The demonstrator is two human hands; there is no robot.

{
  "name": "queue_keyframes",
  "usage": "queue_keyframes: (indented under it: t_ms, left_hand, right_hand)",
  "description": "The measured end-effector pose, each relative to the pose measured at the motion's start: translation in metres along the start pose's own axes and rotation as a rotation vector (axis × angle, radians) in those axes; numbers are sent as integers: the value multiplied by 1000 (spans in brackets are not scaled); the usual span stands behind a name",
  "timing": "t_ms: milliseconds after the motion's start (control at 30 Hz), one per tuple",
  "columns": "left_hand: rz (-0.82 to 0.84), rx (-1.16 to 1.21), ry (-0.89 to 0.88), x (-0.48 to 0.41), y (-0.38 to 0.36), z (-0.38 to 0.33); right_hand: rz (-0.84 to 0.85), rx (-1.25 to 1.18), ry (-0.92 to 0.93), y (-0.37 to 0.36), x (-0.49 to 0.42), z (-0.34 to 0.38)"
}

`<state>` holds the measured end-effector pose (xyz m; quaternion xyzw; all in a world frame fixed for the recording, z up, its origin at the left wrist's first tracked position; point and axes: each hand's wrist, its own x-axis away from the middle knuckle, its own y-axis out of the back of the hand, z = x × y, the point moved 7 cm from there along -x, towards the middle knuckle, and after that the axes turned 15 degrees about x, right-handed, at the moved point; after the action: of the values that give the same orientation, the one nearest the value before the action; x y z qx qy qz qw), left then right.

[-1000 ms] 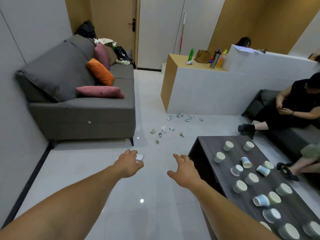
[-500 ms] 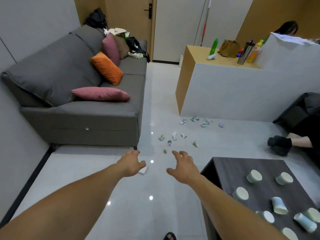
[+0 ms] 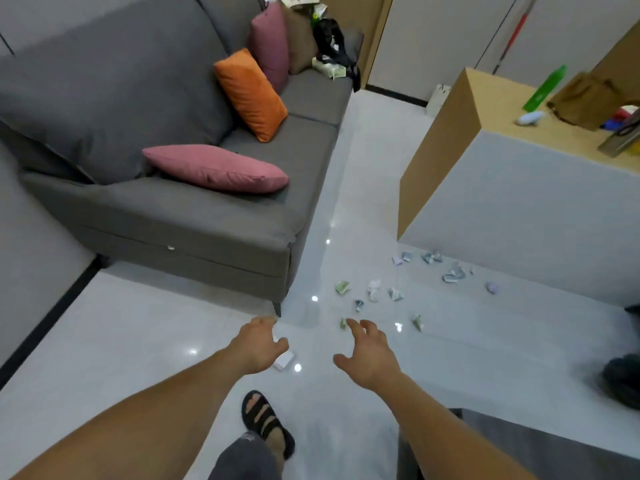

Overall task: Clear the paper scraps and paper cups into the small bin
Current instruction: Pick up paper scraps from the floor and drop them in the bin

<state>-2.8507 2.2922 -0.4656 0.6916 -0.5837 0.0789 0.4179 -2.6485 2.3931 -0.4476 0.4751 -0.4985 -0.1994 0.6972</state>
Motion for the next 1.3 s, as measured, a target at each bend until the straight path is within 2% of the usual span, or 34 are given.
queue_keyframes:
  t_ms: [133,267,433,567,733,867,933,1067,1200,1300]
  left_hand:
    - [51,47,125,-78,-5,20]
    - [55,110,241,-146,-34,70]
    - [42,129,410,-234,-97,162]
    - [1,141,483,-310,-159,235]
    - [25,123,495,-392,-234,309]
    - [-3,126,473,-438,-262,356]
    - [-34,106,486,-449,-263,379]
    - [-59,79,535,-452,-255,409]
    - [-111,181,594,-448,-246,401]
    - [-164,393,628,-448,-250,369]
  right_hand:
    - [83,6,12,-24,-84,5]
    - [197,-9,47,-87,-168,15]
    - [344,10,92,-220,-275,21]
    - [390,86,140,-342,-359,21]
    - [363,143,196,-475,-432,30]
    - [337,149,208,-554,-463,52]
    - [290,121,201,-575,-471,64]
    - [49,113,210,-578,-477,79]
    - [86,-106,181,-559,-474,54]
    - [57,-183,208,-527,-459,14]
